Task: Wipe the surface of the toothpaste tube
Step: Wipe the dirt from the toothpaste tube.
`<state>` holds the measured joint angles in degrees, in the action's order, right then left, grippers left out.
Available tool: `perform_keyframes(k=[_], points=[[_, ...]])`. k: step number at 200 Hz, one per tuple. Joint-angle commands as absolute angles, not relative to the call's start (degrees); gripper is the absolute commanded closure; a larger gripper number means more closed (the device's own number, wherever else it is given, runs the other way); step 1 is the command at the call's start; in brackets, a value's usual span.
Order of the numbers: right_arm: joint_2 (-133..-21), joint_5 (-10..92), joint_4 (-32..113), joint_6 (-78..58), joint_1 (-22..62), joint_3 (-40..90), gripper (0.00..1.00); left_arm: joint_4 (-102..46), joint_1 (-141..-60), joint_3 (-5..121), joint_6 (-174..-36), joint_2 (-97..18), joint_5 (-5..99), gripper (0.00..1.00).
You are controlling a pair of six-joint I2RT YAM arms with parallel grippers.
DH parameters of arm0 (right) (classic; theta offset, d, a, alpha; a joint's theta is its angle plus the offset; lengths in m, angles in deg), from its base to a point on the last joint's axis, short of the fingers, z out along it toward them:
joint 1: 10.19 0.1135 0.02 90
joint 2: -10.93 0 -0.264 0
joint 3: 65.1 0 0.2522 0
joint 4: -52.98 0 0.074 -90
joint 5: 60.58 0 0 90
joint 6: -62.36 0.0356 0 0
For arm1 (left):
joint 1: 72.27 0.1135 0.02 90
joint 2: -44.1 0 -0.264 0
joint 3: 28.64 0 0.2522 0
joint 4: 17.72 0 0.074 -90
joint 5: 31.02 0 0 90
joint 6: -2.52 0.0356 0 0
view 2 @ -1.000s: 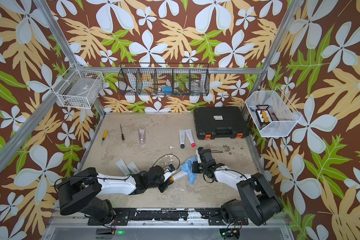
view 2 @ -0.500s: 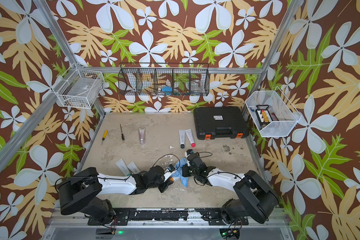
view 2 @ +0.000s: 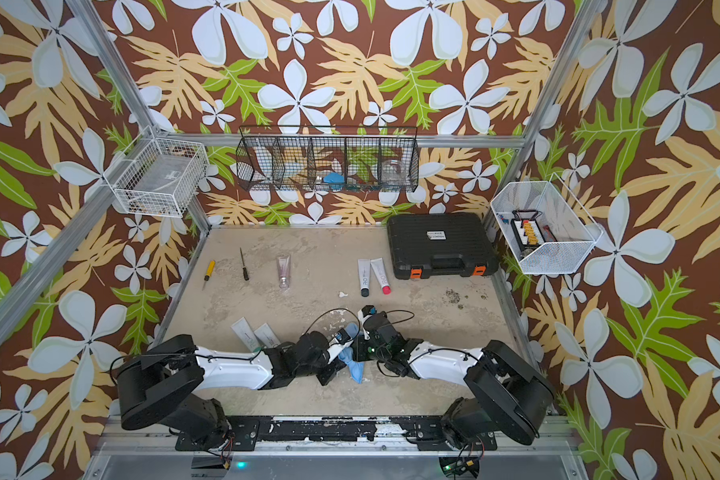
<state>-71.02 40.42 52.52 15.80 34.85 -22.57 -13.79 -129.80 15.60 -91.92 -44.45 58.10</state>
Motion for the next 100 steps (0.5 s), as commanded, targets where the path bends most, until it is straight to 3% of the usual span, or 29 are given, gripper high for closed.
perform_keyframes(k=[1, 48, 100], points=[[-71.2, 43.0, 46.2, 16.0, 35.3, -23.1, 1.0, -13.7, -129.6, 16.1, -92.3, -44.6, 61.1, 0.79], [-70.9, 38.0, 42.2, 13.0, 34.6, -22.0, 1.0, -13.7, -129.6, 16.0, -92.3, -44.5, 61.1, 0.79], [-69.4, 36.5, 39.9, 8.6, 28.0, -23.3, 1.0, -13.9, -129.6, 16.0, -92.3, -44.5, 61.1, 0.79]])
